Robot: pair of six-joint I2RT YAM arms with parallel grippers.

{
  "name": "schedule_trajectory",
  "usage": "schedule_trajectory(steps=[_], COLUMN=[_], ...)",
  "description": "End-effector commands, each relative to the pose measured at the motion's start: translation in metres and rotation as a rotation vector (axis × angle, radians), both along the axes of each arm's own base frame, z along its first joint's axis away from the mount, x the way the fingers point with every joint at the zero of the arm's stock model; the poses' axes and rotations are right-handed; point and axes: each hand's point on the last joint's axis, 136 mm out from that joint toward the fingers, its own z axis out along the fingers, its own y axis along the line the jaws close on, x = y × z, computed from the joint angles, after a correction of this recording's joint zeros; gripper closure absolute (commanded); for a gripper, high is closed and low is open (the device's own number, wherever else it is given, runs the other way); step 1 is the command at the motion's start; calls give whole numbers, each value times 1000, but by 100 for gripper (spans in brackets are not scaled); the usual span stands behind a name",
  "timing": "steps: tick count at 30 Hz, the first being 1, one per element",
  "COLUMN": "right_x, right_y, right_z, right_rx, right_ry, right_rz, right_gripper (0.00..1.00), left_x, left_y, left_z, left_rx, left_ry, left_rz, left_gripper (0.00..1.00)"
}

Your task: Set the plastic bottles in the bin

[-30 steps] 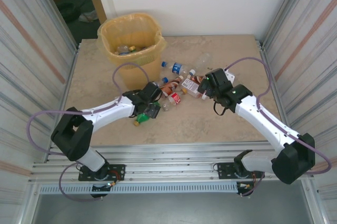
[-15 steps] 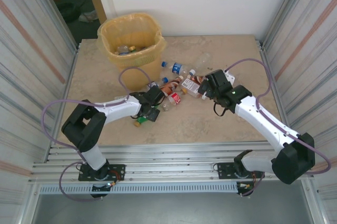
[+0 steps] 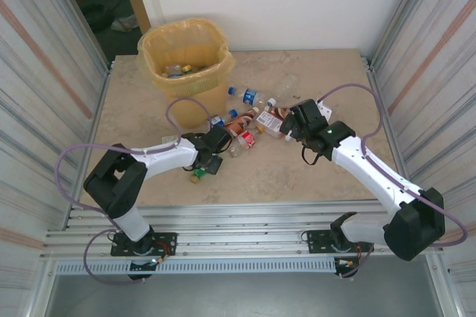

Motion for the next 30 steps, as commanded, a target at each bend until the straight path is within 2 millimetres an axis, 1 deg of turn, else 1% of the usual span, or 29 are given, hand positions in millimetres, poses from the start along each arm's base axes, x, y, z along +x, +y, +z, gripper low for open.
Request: schedule_trajectory(steps=[1, 4, 7, 10, 12, 13, 14, 17, 19, 21, 26, 27, 29, 30], right_x=[-3, -3, -4, -6, -8, -9, -10, -11, -13, -13, -15, -15, -16, -17], right_y=[-9, -9, -10, -13, -15, -17, -18, -20, -21, -22, -23, -24, -26, -27], right_z=[2, 3, 4, 5, 6, 7, 8, 11, 11, 12, 15, 17, 19, 20], right_rx=[4, 5, 7, 8, 8, 9, 8, 11, 12, 13, 13, 12, 4, 1], right_ry=[-11, -16, -26, -37, -45, -49, -54, -67, -69, -73, -77, -79, -82, -84], right_rz=[-42, -44, -45, -52, -57, -60, -63, -70, -71, -74, -77, -76, -76, -78], right_gripper=[2, 2, 2, 2, 2, 2, 2, 2, 2, 2, 2, 2, 2, 2], left_x=[-8, -11, -12, -10, -7, -7, -5, 0, 5, 16, 44, 51, 64, 73], left_y=[1, -6, -12, -21, -25, -28, -29, -33, -34, -30, -21, -18, -16, -11], left_z=[30, 59, 95, 143, 181, 196, 217, 267, 294, 324, 382, 393, 408, 417], left_rx=[-8, -53, -135, -245, -309, -333, -359, -378, -349, -320, -333, -323, -309, -299], left_ry=[-52, -105, -178, -277, -367, -406, -461, -607, -684, -766, -903, -922, -935, -947], left_rz=[-1, -25, -42, -84, -131, -156, -184, -273, -325, -346, -410, -430, -484, -494], left_gripper=[50, 51, 51, 54, 55, 55, 55, 55, 55, 55, 55, 55, 55, 55])
